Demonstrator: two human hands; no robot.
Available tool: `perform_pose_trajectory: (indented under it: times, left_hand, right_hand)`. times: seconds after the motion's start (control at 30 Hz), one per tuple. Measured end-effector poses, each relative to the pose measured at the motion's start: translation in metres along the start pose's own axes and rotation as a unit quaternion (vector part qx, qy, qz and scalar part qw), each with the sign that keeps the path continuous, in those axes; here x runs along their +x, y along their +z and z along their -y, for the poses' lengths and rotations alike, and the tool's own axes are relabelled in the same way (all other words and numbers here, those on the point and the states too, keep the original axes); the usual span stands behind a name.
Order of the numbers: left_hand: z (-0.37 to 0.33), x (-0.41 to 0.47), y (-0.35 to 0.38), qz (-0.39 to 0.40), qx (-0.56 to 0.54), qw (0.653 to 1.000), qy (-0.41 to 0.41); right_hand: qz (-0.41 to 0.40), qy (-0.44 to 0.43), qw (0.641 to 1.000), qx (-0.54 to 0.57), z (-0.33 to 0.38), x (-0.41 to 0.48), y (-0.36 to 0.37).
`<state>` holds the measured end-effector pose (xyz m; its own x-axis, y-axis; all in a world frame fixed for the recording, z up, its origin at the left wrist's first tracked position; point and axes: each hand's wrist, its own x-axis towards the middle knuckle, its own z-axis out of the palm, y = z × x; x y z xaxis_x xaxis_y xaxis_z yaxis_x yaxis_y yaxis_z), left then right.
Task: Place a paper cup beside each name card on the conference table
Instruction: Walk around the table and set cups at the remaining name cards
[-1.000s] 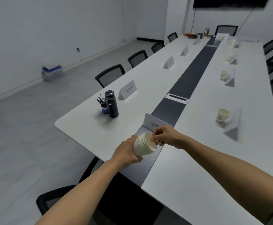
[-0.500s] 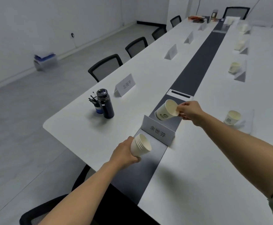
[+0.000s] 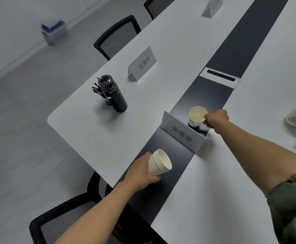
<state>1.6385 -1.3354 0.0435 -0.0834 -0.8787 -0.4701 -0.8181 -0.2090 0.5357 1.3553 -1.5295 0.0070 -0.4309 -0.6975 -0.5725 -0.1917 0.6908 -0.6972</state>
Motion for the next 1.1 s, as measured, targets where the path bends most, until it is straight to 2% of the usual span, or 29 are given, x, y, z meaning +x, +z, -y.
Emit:
perform_pose_trajectory:
  times: [0.33,0.5,0.63,0.83,1.1]
  left_hand:
    - [0.003,0.0,-0.004,-0.008,-0.003,1.0,-0.008]
    - [0.008,-0.017,-0.016,-0.031,-0.002,0.999,-0.005]
    - [0.022,-0.046,-0.033,-0.062,-0.014,0.998,-0.011]
    - [0.072,-0.122,-0.072,-0.143,-0.023,0.989,-0.016]
    - [0.189,-0.281,-0.095,-0.234,-0.023,0.971,-0.049]
  right_hand:
    - [0.006,-0.002,1.0,-0.001,0.003,0.0,-0.003]
    - [-0.049,-0.089,0.989,-0.111,0.015,-0.026,-0.011]
    - [-0.048,-0.195,0.961,-0.191,0.033,-0.072,-0.004]
    - [0.013,-0.32,0.899,-0.3,0.047,-0.172,0.043]
    - [0.08,-0.42,0.82,-0.381,0.0,-0.344,0.148]
